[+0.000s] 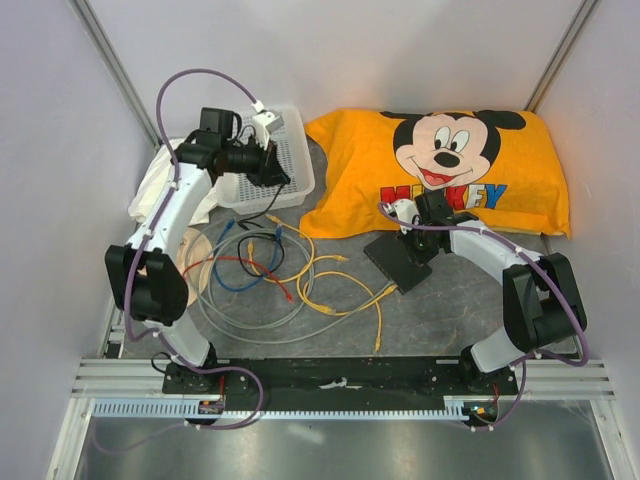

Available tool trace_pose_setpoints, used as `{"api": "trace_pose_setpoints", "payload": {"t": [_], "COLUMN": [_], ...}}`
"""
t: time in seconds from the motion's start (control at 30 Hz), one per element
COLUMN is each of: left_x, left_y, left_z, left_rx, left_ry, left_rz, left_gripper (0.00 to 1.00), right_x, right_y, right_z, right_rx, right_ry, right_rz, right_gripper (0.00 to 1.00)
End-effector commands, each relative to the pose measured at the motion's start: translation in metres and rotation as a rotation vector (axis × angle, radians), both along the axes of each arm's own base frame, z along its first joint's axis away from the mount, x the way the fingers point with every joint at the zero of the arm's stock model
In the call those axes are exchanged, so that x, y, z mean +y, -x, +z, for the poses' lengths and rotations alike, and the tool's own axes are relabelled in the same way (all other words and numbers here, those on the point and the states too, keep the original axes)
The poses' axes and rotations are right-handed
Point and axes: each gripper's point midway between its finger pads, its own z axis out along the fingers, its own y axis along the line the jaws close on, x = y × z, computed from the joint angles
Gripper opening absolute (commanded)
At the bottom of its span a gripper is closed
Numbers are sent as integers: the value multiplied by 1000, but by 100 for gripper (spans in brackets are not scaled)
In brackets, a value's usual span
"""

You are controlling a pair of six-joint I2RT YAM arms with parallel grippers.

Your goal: Pull the plug from the switch port

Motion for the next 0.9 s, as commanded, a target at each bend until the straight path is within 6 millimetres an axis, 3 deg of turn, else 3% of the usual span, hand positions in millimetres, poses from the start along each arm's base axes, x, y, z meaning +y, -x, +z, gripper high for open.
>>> {"api": "trace_pose_setpoints", "payload": {"t": [0.0,0.03,0.13,0.17,0.27,0.37,0.47,0.6,0.63,0.7,0.73,0.87], "left_x": [25,27,29,30,31,27,26,20,17,13,11,3], "left_y": [-29,-31,-26,-21,-3,17,22,26,27,26,25,18], "left_z": [63,60,27,1,-51,-92,-109,-110,-104,-94,-87,-70], "left_rx": [-327,-331,-242,-174,24,200,255,287,283,261,238,195], "left_ry": [-143,-155,-177,-187,-185,-162,-143,-105,-88,-69,-66,-47], "left_rz": [69,71,78,77,113,148,182,166,156,142,137,124], "left_gripper": [2,2,2,1,2,2,5,25,37,45,55,59], "right_x": [-12,-12,-11,-12,-11,-13,-12,-11,-10,-10,-10,-11], "right_y": [-4,-4,-6,-7,-8,-7,-6,-5,-5,-6,-6,-5], "right_z": [-1,-1,0,0,2,1,1,-1,-1,0,-1,-3], "right_rx": [-26,-25,-28,-30,-38,-36,-31,-20,-19,-22,-21,-19], "right_ry": [52,52,49,50,48,54,50,41,37,37,38,40], "right_rz": [-10,-10,-11,-13,-14,-19,-20,-18,-17,-20,-20,-22], "right_gripper": [0,0,0,0,0,0,0,0,0,0,0,0]}}
